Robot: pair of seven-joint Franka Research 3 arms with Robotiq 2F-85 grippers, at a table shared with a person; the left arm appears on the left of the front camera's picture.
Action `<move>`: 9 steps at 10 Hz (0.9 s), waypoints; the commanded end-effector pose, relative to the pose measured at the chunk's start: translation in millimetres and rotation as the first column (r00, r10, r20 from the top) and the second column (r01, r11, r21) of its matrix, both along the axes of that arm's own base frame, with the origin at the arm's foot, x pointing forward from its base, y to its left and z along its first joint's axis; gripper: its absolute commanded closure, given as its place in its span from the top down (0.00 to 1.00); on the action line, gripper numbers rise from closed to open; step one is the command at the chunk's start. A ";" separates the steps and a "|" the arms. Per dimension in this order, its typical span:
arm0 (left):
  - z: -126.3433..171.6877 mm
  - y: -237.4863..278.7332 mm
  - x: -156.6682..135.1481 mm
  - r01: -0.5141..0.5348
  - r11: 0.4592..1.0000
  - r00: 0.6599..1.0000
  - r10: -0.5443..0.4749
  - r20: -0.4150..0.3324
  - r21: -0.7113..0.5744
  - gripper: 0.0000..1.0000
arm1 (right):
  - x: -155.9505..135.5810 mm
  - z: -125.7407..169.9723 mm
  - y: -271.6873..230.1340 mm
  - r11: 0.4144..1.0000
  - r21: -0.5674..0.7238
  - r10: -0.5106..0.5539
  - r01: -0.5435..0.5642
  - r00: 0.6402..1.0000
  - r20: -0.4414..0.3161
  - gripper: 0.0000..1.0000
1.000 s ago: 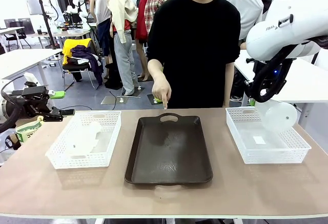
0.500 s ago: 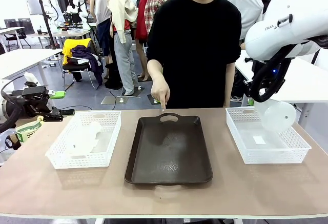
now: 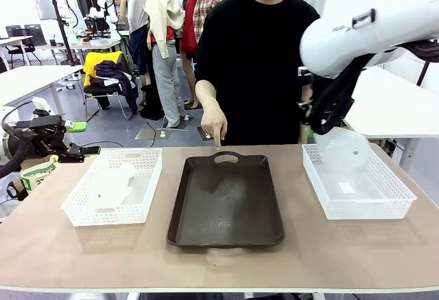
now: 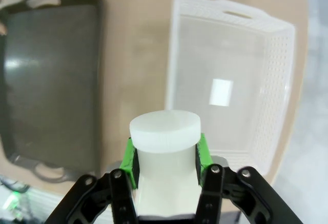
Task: Prepare the laboratory tools.
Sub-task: While moving the picked Big flask to the Handle tray indicated by the person, stop as directed by the person.
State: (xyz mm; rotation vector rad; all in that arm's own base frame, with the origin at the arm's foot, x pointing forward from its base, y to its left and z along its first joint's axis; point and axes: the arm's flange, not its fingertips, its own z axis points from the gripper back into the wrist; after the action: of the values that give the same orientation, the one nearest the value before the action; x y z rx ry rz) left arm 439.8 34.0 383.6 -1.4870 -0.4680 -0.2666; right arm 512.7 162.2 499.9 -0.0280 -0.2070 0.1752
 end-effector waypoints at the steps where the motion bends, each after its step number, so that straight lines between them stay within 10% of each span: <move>1: -0.1 1.8 -0.4 -0.003 1.000 1.000 0.003 0.018 0.001 1.00 | 2.0 -4.3 52.9 0.999 0.037 0.030 -0.029 0.999 -0.013 0.00; 9: -0.1 1.8 -0.4 -0.003 1.000 1.000 0.003 0.018 0.001 1.00 | 18.5 -92.9 213.5 0.976 0.103 0.205 -0.194 0.973 -0.111 0.00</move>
State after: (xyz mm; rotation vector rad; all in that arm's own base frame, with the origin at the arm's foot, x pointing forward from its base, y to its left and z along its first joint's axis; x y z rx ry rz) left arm 439.9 34.6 383.6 -1.4862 -0.4689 -0.2657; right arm 523.8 371.5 403.0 0.0772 -0.0780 0.3901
